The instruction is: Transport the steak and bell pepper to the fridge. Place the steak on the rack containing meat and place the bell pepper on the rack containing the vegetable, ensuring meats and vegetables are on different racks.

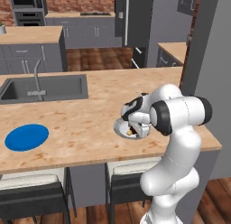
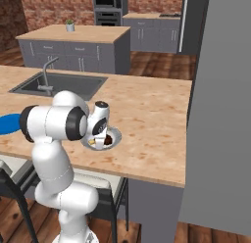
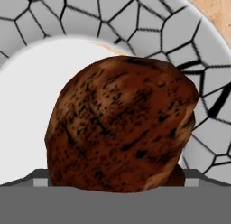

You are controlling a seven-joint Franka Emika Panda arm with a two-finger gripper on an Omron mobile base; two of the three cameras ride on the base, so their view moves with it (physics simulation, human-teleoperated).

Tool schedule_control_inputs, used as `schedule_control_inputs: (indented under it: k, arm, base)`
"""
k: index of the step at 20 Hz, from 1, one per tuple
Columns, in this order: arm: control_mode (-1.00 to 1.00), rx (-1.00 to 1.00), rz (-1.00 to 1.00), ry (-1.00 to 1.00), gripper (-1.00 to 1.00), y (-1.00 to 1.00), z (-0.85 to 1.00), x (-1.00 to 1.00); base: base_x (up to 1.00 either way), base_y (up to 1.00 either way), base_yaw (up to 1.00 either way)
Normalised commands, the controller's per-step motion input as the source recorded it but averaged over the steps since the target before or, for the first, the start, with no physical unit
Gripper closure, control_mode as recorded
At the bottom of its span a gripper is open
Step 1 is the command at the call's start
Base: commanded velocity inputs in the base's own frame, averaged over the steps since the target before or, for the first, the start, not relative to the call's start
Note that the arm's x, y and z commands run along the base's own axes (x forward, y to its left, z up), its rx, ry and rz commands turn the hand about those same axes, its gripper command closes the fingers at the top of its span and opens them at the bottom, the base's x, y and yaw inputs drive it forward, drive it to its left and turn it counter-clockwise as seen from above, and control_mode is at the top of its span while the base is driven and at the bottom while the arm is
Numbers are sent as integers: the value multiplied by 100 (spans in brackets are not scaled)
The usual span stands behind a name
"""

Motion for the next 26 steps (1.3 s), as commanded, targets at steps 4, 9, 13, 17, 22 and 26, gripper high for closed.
schedule_control_inputs:
  k: [4,9,13,17,22,26]
  arm:
    - [-100,0,3,3,100,-1,-58,9]
    - [-100,0,0,9,100,0,-24,8]
    - [-100,0,0,-4,100,0,-11,5]
    - [-100,0,0,-19,100,0,29,-26]
    - [-100,1,14,-3,100,-7,93,-43]
    - [-100,2,46,2,100,-8,97,-39]
  base:
    - [0,0,0]
    - [0,0,0]
    - [0,0,0]
    - [0,0,0]
    - [0,0,0]
    - [0,0,0]
